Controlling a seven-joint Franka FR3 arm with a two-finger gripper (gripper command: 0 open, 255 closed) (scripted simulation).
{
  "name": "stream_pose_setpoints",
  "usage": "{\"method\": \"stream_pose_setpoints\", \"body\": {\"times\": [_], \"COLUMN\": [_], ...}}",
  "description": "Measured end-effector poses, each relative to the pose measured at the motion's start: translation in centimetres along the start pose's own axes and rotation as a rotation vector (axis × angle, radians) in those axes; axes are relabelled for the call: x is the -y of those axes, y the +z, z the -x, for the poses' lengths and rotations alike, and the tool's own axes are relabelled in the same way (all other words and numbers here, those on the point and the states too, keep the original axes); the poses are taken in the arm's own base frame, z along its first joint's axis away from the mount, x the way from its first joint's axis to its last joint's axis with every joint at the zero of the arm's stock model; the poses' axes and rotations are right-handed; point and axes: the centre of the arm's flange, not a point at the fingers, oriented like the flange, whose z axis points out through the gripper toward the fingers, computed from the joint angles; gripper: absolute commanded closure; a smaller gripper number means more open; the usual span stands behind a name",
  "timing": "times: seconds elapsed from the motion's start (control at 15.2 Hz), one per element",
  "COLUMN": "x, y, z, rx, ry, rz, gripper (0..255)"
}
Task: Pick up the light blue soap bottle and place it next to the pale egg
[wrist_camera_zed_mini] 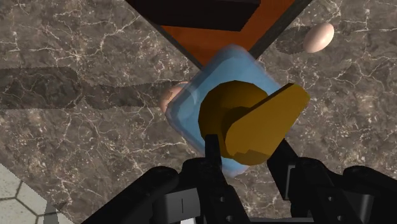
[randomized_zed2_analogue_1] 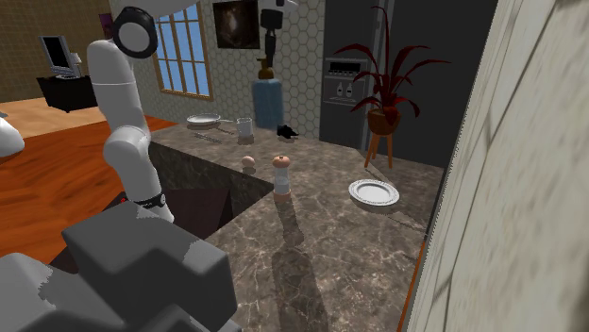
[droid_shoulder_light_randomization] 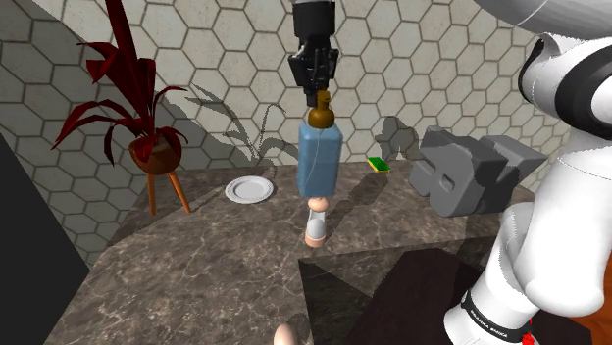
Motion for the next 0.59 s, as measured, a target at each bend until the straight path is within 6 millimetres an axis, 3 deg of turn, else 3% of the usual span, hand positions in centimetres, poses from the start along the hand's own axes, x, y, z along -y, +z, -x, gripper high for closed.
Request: {"method": "stream_pose_setpoints", "body": {"times": [0.59], "x": [10.6], "y": [-3.9], "z": [3.5], "rx": [0.0], "ry": [-0.001], "rz": [0.001], "gripper": [255]}}
